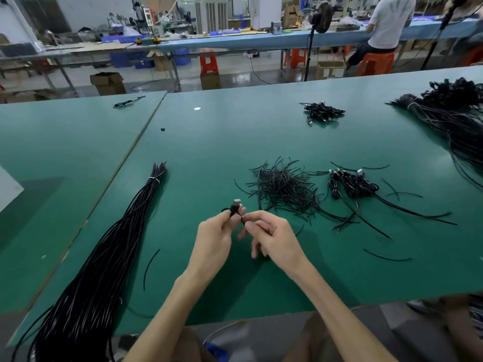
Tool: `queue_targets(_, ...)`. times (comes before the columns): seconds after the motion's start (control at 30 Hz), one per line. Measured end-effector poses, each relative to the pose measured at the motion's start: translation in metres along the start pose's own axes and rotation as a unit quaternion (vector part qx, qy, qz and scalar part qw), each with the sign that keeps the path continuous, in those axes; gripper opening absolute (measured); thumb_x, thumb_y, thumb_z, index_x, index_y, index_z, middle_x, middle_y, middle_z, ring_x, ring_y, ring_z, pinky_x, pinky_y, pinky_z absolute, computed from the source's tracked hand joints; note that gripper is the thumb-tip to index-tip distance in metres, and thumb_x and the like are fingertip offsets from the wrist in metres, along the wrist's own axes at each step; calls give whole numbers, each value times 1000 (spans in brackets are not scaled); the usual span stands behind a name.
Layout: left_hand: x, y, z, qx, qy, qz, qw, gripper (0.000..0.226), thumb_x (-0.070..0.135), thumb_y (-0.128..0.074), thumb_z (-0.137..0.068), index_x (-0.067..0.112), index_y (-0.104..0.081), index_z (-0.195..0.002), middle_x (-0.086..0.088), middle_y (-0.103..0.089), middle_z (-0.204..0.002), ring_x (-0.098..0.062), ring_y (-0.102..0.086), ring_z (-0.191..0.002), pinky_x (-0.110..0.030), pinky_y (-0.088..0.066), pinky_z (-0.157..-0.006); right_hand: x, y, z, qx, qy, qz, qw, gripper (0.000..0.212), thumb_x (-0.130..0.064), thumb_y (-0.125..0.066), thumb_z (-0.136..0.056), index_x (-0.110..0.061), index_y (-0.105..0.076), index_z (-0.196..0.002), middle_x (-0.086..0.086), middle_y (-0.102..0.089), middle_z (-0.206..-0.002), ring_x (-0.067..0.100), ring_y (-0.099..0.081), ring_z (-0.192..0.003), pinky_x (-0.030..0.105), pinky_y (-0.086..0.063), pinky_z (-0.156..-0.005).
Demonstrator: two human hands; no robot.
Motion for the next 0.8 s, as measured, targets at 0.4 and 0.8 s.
queue_targets(0.4,1,12,-13,-24,113,511,852,32,29,-50,-104,14,-62,-79,8,-35,-59,-6,-29,-47,-20,-32,-54,5,-7,0,-31,-11,96,995,13,-28,-67,-100,-22,-74,-91,-5,-70,-91,14,-67,-58,16,-45,-61)
queue_targets(0.8,4,3,8,-219,-54,-347,910,25,27,-47,-95,24,-52,-70,5,-57,-62,-20,-51,-61,-37,-43,-61,-5,-10,1,-3,52,239,970,19,-3,-60,-97,-14,-74,-104,-7,-57,-97,7,-56,-85,17,-46,-80)
Point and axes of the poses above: each hand's wrist, its own z-axis away from the middle knuckle, its own y-axis out of the back of the hand, x = y × z, the point moved 8 cm from there along -z, towards the middle knuckle
